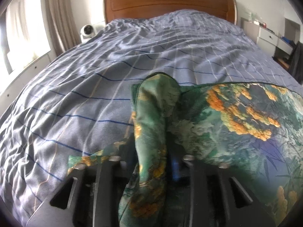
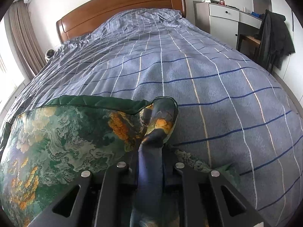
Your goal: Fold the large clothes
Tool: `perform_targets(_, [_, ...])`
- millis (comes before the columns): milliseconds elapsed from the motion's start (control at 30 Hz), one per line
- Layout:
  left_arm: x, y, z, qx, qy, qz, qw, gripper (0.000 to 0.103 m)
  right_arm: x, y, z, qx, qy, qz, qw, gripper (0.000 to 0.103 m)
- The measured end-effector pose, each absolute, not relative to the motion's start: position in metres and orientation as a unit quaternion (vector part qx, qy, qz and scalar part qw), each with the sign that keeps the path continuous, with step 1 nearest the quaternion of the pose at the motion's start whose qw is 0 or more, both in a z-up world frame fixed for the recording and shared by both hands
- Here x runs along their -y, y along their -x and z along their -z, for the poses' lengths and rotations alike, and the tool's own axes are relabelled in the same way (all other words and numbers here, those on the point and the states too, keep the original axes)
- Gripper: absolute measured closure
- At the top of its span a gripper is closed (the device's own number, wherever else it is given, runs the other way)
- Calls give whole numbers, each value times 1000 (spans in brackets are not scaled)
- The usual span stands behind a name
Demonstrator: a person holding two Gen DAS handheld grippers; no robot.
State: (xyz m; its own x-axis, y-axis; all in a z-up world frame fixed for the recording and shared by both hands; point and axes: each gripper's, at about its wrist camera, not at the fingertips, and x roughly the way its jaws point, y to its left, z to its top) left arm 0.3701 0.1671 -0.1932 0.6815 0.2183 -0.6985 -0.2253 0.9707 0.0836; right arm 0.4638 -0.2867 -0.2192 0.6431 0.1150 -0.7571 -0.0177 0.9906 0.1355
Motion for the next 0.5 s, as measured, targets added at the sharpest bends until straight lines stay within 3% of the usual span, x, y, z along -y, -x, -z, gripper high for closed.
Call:
perform_targets(133, [-181,-366,189,-387,39,-128,912,31,292,-462,217,-422,-64,-38,904,81])
perform_targets(200, [-189,-367,187,-398,61,-128,906,12,300,-461,214,-426,-87,-42,900,77])
perform_targets(267, [-201,-366,184,-416,95,-108,898,7,310,-459,207,-430,-111,-40,895,62])
perform_targets(300, [-205,-365,182,-420,107,-99,896,7,319,-456,202,-432,-128,-30,892,44])
perform_targets(333, [-209,-363,179,-424,116,-93,893,7,325,-453,198,-432,-140,-27,891,34])
perform_targets(500, [-216,-336,152,-422,102,-86,897,7,358,-432,163,-412,-172,-8,895,34])
